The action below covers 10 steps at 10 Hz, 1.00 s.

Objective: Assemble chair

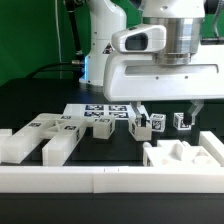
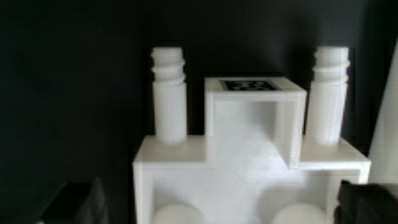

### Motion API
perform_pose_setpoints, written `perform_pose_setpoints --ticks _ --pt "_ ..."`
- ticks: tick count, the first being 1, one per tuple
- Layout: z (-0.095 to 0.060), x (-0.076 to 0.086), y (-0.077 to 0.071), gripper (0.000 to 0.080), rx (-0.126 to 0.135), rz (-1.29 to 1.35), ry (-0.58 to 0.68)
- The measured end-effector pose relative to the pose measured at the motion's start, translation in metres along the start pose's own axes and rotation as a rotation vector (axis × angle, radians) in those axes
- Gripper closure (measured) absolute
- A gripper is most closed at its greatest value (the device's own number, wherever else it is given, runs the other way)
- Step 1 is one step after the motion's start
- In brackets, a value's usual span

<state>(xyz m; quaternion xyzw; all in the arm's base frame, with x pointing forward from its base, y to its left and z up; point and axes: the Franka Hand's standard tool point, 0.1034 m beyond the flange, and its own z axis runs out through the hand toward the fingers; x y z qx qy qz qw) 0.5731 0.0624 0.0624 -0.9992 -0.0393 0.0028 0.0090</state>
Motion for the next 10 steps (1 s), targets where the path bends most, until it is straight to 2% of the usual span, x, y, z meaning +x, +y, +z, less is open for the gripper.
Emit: perform_pose_setpoints --ticks 3,5,7,9,10 --pt "0.001 -0.002 0.000 0.0151 0.000 0.000 -0.004" --pt "0.006 -0.026 -0.001 0.0151 -0.002 -0.015 0.000" --pt "0.006 -0.038 0.001 0.0151 -0.003 -0.025 -0.012" --pt "0.013 -0.051 0.015 0.0151 -0.010 -0.047 0.000" --pt "0.013 -0.051 0.014 0.0151 -0.009 -0.047 -0.003"
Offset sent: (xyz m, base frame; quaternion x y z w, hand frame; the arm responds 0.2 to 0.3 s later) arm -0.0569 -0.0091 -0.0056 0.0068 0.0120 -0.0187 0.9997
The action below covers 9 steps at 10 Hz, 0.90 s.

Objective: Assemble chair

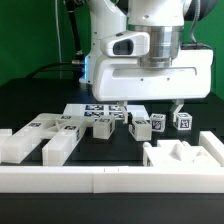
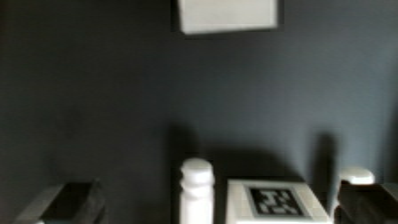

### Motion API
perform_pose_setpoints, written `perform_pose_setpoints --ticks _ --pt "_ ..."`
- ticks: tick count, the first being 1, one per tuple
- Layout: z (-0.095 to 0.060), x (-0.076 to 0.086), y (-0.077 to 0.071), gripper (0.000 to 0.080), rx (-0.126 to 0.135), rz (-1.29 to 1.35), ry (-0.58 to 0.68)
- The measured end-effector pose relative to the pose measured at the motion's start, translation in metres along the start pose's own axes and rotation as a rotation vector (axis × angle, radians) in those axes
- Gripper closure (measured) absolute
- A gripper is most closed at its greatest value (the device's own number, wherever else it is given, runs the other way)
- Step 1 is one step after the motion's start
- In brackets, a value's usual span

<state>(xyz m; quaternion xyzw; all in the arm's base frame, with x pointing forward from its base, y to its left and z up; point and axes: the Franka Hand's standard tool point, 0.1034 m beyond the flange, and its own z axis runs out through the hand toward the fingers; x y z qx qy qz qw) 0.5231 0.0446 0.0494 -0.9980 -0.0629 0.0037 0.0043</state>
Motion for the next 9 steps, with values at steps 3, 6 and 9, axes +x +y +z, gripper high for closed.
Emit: perform_pose_setpoints --ticks 3,6,9 --pt "0.002 -0.005 0.001 0.0151 0.002 0.007 -0.043" --pt "0.011 -0.027 0.013 0.0151 0.010 0.035 -0.231" --pt "0.013 -0.032 0.010 0.0151 0.029 0.029 -0.431"
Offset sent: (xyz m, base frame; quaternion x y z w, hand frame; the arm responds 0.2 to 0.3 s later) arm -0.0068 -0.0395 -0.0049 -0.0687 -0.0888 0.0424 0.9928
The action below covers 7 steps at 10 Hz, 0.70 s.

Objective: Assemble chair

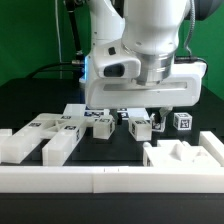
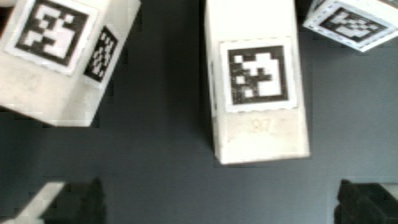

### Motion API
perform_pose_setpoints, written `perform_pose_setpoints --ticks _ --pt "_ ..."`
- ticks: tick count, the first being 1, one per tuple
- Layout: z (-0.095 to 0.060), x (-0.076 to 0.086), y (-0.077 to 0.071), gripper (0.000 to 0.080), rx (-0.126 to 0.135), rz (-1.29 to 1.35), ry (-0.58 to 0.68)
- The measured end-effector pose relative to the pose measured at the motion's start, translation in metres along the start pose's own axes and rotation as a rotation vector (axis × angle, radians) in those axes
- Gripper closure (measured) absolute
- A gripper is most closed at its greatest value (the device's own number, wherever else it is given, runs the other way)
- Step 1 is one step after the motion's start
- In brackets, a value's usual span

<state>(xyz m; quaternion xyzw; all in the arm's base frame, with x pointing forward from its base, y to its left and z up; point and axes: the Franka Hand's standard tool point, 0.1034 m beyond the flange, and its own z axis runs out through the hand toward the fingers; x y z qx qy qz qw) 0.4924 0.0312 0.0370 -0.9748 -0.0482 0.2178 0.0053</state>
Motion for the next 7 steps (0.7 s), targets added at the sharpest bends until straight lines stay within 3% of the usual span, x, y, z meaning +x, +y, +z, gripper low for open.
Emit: perform_pose_setpoints --ticks 2,5,7 --pt "0.004 -0.001 -0.002 0.0151 0.007 -0.001 -0.149" --pt "0.016 -0.007 -0.007 0.0151 -0.015 0.029 -0.377" --pt "0.024 -0.005 -0.009 0.0151 -0.017 0.029 -0.431"
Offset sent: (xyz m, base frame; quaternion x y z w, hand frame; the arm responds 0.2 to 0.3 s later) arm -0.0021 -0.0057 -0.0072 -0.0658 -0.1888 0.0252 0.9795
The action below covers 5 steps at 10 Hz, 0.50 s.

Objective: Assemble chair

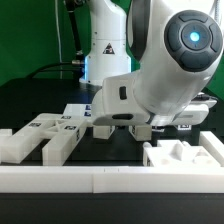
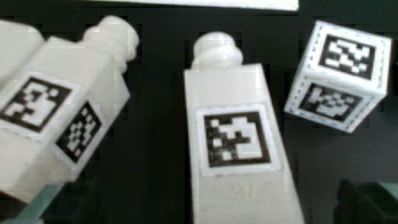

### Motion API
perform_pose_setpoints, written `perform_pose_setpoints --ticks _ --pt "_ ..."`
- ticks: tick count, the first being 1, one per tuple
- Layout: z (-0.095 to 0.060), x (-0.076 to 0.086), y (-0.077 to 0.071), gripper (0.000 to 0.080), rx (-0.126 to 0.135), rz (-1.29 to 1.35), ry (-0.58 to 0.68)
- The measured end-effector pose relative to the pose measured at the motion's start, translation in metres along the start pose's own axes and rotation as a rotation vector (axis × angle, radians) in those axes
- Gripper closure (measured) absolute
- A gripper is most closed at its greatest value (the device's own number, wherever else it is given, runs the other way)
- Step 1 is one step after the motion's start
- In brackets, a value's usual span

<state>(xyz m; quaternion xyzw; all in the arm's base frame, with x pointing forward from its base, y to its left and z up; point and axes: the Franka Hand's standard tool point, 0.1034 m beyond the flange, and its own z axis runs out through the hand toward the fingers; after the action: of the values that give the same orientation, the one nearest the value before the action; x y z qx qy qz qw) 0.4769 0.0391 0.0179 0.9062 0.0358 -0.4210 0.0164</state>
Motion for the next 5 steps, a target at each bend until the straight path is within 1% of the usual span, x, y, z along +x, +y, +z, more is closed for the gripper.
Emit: perform_pose_setpoints --ticks 4,5 --pt "0.015 0.001 -0.003 0.0151 -0.006 -0.004 -0.003" --pt "0.016 0.001 -0.004 0.0151 -0.007 -0.006 -0.004"
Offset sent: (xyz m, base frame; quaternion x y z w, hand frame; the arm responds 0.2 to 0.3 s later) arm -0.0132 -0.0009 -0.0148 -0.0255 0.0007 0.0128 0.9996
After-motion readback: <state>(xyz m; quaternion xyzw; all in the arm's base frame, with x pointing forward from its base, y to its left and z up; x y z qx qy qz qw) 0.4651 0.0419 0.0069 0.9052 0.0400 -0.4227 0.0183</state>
